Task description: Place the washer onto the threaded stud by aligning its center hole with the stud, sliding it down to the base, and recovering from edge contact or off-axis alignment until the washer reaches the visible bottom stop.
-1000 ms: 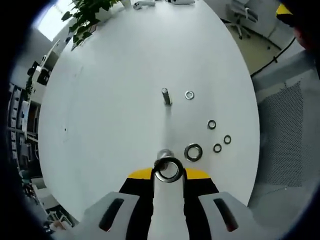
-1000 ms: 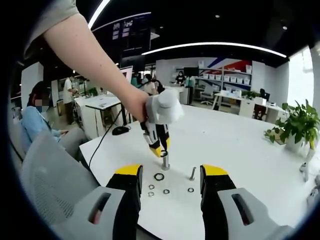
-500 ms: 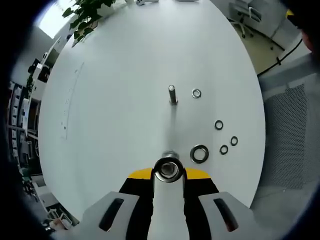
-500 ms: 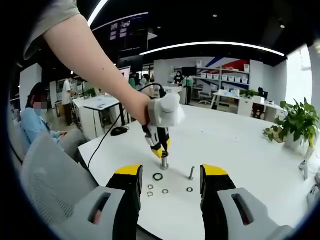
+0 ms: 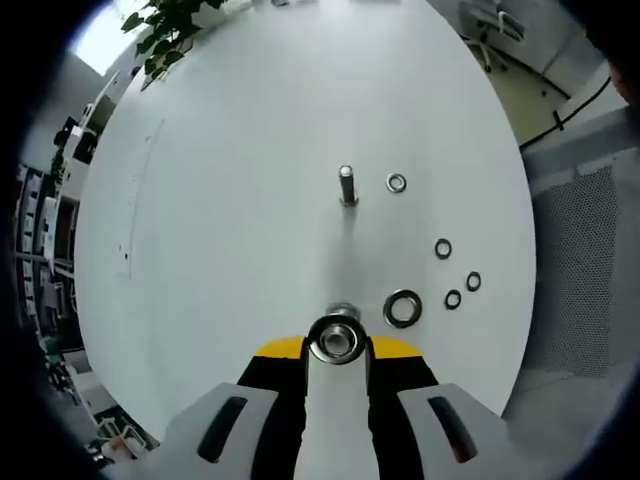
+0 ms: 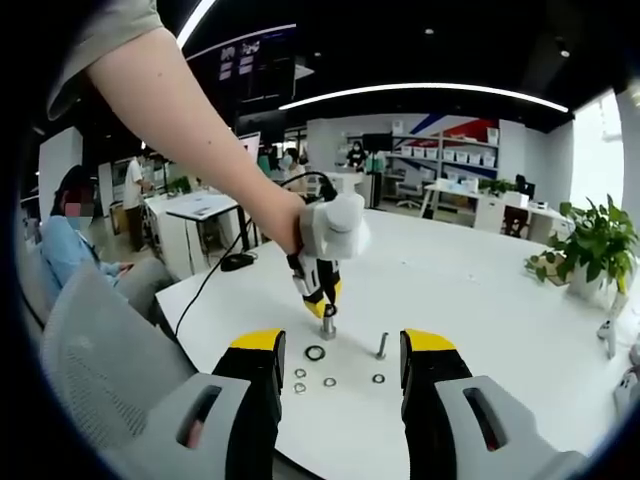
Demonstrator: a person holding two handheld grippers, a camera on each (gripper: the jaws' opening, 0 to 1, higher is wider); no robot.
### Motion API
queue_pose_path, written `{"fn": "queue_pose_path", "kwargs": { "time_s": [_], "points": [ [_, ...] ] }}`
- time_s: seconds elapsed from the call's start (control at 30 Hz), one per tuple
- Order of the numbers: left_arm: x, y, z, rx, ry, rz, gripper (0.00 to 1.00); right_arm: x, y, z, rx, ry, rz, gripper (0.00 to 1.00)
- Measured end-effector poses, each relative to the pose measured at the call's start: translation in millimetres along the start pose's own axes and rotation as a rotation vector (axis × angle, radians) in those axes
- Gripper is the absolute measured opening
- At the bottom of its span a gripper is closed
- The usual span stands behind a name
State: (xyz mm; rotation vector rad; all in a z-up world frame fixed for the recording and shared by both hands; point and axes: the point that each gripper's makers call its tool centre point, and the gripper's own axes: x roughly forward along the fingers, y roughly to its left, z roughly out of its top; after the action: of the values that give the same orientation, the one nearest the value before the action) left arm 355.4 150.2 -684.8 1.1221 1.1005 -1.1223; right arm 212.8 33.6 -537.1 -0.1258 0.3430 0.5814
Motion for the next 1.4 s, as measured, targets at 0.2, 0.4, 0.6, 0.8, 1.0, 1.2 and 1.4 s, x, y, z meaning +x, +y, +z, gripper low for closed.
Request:
{"fn": "queue_pose_path", "kwargs": {
  "time_s": [0.2, 0.4, 0.6, 0.8, 1.0, 1.2, 1.4],
  "points": [
    [-2, 0.3, 0.5, 0.002, -0.002, 0.009, 0.20, 0, 1, 0.0, -0.002, 0.001, 0.003, 0.48],
    [-5, 0.6, 0.5, -0.015, -0.020, 0.007, 0.17, 1, 2, -0.6, -0.001, 0.003, 0.008, 0.48],
    [-12, -1.0, -2.9, -0.034, -0.029, 0.021, 0.18, 1, 3, -0.2, 0.000, 0.003, 0.011, 0.48],
    [-15, -4.7, -11.6, -0.072, -0.041, 0.033, 0.18, 1, 5, 0.0, -0.006, 0.003, 0.018, 0.48],
    [-11, -16.7, -26.8, -0.140, -0.052, 0.020, 0.20, 1, 4, 0.2, -0.001, 0.001, 0.019, 0.48],
    [-4, -34.8, -41.1, -0.181, -0.046, -0.005, 0.22, 1, 7, -0.2, -0.012, 0.006, 0.025, 0.48],
    [0, -45.4, -52.0, -0.215, -0.038, -0.021, 0.23, 1, 6, -0.9, -0.014, 0.008, 0.021, 0.48]
  ]
}}
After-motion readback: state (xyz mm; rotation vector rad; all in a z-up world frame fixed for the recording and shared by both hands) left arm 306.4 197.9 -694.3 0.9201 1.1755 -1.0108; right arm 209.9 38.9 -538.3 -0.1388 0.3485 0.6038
